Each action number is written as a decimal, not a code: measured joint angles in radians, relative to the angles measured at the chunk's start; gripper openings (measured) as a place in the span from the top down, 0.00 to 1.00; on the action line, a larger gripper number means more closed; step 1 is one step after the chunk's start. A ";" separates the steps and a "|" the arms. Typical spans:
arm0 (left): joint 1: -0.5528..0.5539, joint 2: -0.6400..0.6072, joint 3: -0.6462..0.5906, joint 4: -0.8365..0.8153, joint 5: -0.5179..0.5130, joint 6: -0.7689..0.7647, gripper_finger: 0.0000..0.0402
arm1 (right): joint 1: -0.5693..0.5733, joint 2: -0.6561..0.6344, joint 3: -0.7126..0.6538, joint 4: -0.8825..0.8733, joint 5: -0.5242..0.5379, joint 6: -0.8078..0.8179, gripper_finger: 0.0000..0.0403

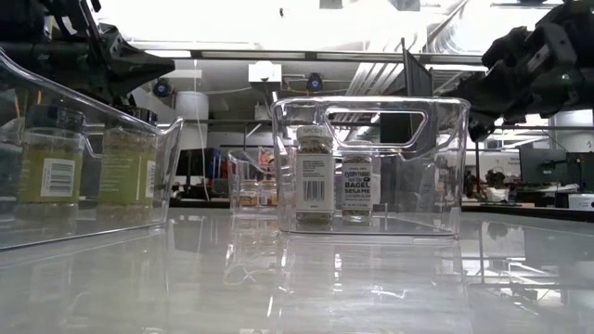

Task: Sort spices by type
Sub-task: Return to Home Position

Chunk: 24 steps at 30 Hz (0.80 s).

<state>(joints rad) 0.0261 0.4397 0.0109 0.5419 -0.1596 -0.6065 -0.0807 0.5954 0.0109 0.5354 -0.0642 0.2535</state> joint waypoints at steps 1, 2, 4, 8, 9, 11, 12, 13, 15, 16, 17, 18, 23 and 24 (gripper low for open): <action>0.000 0.000 0.000 0.000 0.000 -0.001 1.00 | 0.000 -0.001 0.000 -0.014 0.001 0.000 1.00; 0.000 0.000 0.000 0.000 0.000 -0.002 1.00 | 0.000 -0.001 0.000 -0.026 0.001 0.000 0.99; 0.000 0.000 0.000 0.000 0.000 -0.001 1.00 | 0.000 -0.001 0.000 -0.058 0.001 0.000 0.99; 0.000 0.000 0.000 0.000 0.000 0.000 1.00 | 0.000 -0.001 0.001 -0.119 0.001 -0.001 0.99; 0.000 0.000 0.000 0.000 0.000 -0.001 1.00 | 0.000 -0.001 0.001 -0.139 0.001 -0.001 0.99; 0.000 0.000 0.000 0.000 0.000 -0.001 1.00 | 0.009 -0.024 -0.001 -0.203 0.004 -0.001 0.99; 0.000 0.000 0.000 0.000 0.000 0.000 1.00 | 0.016 -0.054 -0.001 -0.234 0.004 -0.001 0.99; 0.000 0.000 0.000 0.000 0.000 -0.001 1.00 | 0.023 -0.092 -0.001 -0.275 0.003 -0.001 0.99; 0.000 -0.005 0.000 -0.005 0.000 -0.001 1.00 | 0.034 -0.171 -0.001 -0.374 0.003 -0.001 0.99; 0.000 -0.016 0.000 -0.013 0.000 -0.001 1.00 | 0.038 -0.215 -0.001 -0.422 0.003 -0.001 0.99; 0.000 -0.034 0.000 -0.017 0.000 -0.001 1.00 | 0.041 -0.260 -0.001 -0.469 0.003 0.000 0.99; 0.000 -0.057 0.000 -0.024 0.000 -0.002 1.00 | 0.043 -0.304 -0.001 -0.504 0.004 -0.001 0.99; 0.000 -0.224 0.000 -0.114 0.000 -0.001 1.00 | 0.044 -0.513 0.001 -0.517 0.008 -0.001 0.99; 0.000 -0.256 0.000 -0.129 0.000 -0.001 1.00 | 0.044 -0.559 0.001 -0.516 0.008 -0.001 0.99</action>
<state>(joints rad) 0.0265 0.1835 0.0109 0.4128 -0.1600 -0.6072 -0.0368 0.0368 0.0116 0.0191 -0.0559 0.2529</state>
